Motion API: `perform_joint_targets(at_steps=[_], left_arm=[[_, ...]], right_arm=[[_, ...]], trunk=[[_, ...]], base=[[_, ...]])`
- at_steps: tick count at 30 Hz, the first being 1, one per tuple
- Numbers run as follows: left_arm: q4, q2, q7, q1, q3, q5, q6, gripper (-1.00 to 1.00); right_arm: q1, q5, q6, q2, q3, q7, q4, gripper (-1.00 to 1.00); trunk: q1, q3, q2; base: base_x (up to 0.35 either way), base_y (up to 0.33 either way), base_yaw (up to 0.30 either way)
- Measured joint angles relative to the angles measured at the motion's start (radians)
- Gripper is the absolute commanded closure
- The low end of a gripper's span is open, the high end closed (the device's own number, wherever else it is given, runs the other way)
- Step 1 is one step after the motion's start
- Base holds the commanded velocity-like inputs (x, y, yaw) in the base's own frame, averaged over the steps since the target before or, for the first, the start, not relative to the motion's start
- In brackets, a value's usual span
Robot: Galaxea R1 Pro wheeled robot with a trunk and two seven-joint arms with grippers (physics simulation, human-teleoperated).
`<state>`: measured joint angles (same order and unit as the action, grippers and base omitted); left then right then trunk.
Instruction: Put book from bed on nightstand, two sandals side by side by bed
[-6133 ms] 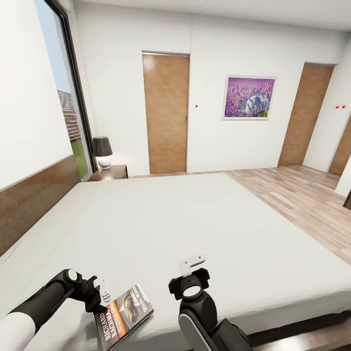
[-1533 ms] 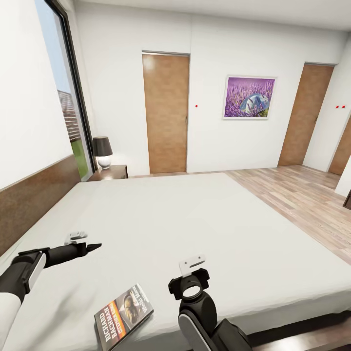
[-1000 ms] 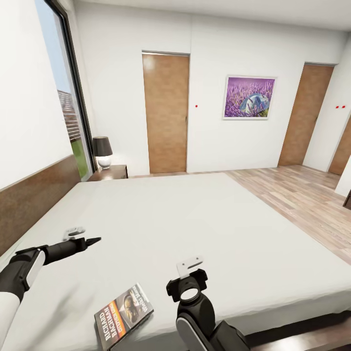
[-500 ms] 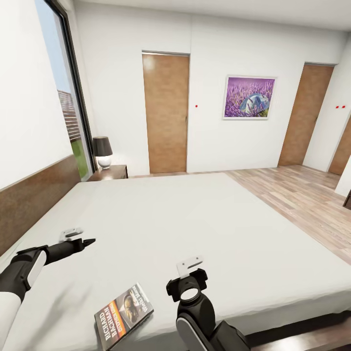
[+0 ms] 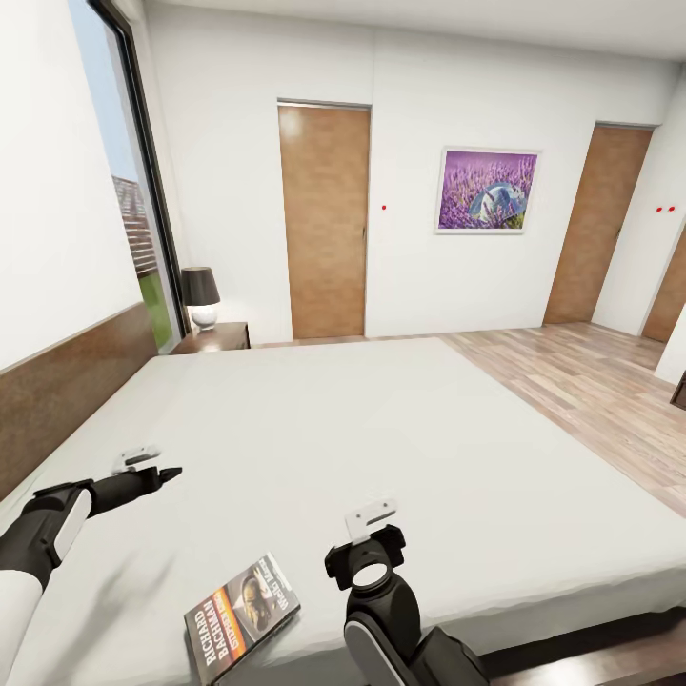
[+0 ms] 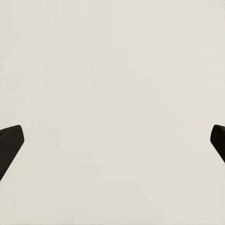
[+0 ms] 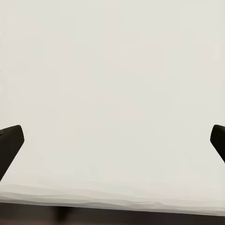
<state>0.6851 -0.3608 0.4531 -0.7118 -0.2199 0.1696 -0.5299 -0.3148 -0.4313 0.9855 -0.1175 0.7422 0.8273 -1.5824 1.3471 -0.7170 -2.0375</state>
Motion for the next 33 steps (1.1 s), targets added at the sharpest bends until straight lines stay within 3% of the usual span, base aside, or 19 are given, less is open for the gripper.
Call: perform_joint_targets(at_steps=[33], left_arm=[[0.011, 0.001, -0.004, 0.000, 0.001, 0.001, -0.001, -1.00]], right_arm=[[0.000, 0.000, -0.001, -0.001, 0.001, 0.010, -0.002, -1.00]], trunk=[[0.000, 0.000, 0.000]], base=[[0.000, 0.000, 0.000]])
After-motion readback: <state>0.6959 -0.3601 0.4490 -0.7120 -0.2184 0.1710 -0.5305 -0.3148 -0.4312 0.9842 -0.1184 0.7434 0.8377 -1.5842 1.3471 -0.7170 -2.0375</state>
